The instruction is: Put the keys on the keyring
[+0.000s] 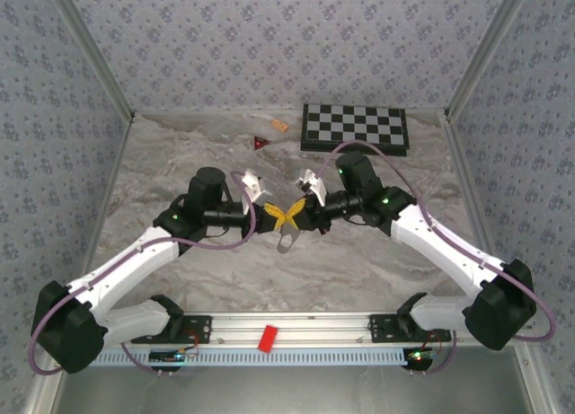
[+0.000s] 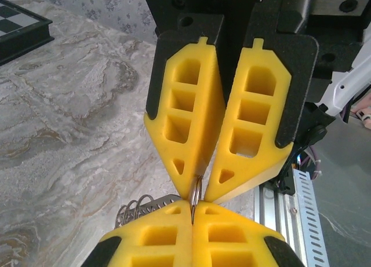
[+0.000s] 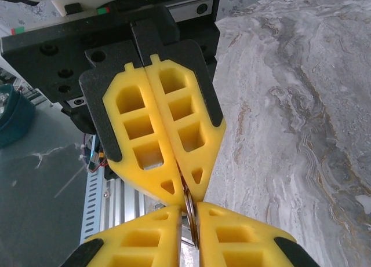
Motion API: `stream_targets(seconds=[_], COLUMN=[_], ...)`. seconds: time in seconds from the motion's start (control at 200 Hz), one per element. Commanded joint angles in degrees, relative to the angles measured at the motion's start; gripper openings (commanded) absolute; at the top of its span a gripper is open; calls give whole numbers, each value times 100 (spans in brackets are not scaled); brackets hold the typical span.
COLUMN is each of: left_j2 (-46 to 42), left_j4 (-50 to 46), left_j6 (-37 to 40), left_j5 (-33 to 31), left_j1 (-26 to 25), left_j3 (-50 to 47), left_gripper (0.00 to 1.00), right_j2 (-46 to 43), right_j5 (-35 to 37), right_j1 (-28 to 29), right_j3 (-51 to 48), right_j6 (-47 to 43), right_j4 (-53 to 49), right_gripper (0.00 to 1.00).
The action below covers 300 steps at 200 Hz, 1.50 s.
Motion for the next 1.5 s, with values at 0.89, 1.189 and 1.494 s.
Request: stream_targets(seconds=[0.89, 1.189, 1.494], left_j2=[-770, -443, -125], left_j4=[1749, 1752, 1880], left_j6=[-700, -731, -845], left_j5=[-348, -501, -454], left_j1=[-6, 20, 16], left_j3=[-175, -136, -60], left_gripper=[40, 40, 44], right_j2=[-921, -1070, -1126], right_j5=[442, 644, 614], right_j1=[-379, -414, -409], right_j3=[-1679, -2095, -2207], right_j6=[1856, 2402, 2686], right_j4=[4061, 5179, 5551], right_gripper=[0, 0, 0])
